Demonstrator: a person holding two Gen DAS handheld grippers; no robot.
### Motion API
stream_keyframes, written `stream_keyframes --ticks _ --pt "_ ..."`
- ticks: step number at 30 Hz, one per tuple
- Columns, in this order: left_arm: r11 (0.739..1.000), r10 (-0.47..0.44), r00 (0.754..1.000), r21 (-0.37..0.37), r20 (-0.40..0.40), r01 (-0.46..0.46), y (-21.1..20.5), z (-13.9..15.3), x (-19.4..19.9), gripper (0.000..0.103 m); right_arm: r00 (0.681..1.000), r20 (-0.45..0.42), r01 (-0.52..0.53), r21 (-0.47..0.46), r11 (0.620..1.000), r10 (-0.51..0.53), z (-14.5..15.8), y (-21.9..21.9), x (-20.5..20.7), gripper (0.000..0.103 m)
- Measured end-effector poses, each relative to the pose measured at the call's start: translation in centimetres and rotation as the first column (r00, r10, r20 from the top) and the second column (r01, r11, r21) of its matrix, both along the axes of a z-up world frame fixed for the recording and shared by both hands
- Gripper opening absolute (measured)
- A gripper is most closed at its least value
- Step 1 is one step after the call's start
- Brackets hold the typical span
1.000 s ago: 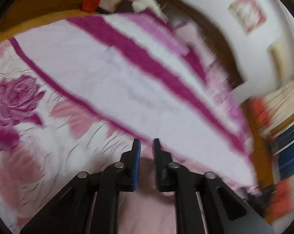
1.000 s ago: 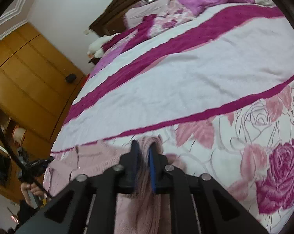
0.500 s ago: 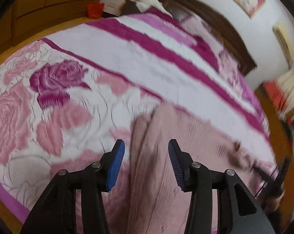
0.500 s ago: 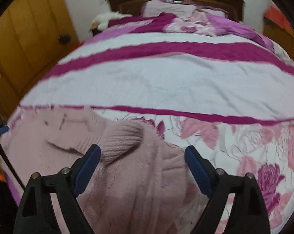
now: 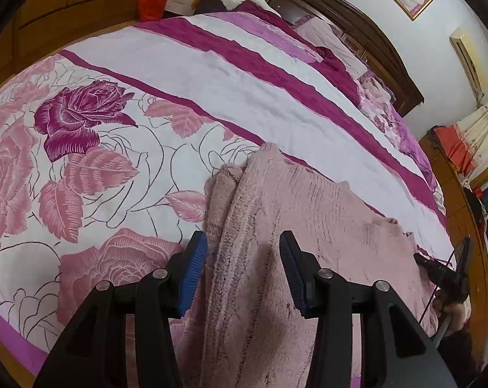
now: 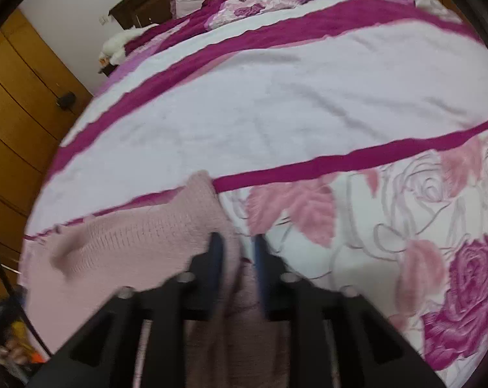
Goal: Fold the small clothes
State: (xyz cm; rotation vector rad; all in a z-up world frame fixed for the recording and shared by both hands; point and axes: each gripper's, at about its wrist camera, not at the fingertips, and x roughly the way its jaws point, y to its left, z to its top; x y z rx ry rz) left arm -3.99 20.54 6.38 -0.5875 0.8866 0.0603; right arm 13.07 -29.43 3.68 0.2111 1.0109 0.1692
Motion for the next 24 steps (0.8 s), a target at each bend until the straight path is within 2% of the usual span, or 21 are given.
stream_keyframes --ticks 1,2,5,9,11,13,16,18,20,21,23,24 --pt "1.0 0.0 1.0 0.008 -0.004 0.0 0.1 0.0 -0.1 0.023 1.0 -0.007 0.011 -0.055 0.998 -0.011 0.2 0.2 -0.1 0.058" --pt "1.0 0.002 1.0 0.015 -0.005 -0.002 0.3 0.0 -0.2 0.023 0.999 -0.018 0.025 -0.094 0.995 -0.027 0.5 0.3 -0.3 0.064" --pt "1.0 0.02 1.0 0.008 -0.006 -0.02 1.4 0.1 -1.0 0.023 1.0 -0.011 0.026 -0.13 0.991 -0.028 1.8 1.0 -1.2 0.064" --pt "0.999 0.015 1.0 -0.029 -0.004 -0.015 2.1 0.2 -2.2 0.023 0.997 0.07 -0.006 -0.282 0.959 0.027 4.0 3.2 -4.8 0.066" --pt "0.999 0.002 0.999 -0.033 0.04 -0.001 2.0 1.0 -4.0 0.023 0.992 0.113 -0.02 -0.343 0.939 0.062 4.6 4.2 -7.0 0.073" --pt "0.997 0.004 0.998 -0.073 0.062 0.001 1.6 1.2 -6.4 0.023 0.987 0.135 -0.021 -0.409 0.912 0.083 4.9 4.9 -8.9 0.074" --pt "0.981 0.066 0.997 -0.183 0.032 -0.059 1.6 0.0 -9.5 0.023 0.975 0.166 -0.048 -0.482 0.875 0.145 5.9 7.0 -11.8 0.074" --pt "0.948 0.125 0.992 -0.298 0.034 -0.11 1.3 -1.6 -11.5 0.03 0.964 0.164 -0.11 -0.471 0.876 0.209 6.8 9.5 -12.8 0.075" --pt "0.902 0.154 0.988 -0.411 0.028 -0.129 0.8 -3.9 -13.2 0.033 0.948 0.127 -0.226 -0.379 0.897 0.292 8.1 13.1 -13.1 0.082" --pt "0.887 0.147 0.989 -0.445 0.025 -0.12 0.5 -5.1 -13.4 0.033 0.939 0.104 -0.277 -0.331 0.902 0.326 8.6 14.9 -13.0 0.083" --pt "0.882 0.112 0.992 -0.466 0.061 -0.071 0.5 -6.9 -13.2 0.031 0.915 0.047 -0.381 -0.224 0.897 0.4 9.6 19.4 -12.6 0.087" --pt "0.87 0.106 0.992 -0.49 0.067 -0.06 0.9 -7.5 -12.8 0.03 0.9 0.028 -0.422 -0.186 0.887 0.434 10.0 21.7 -12.2 0.087"
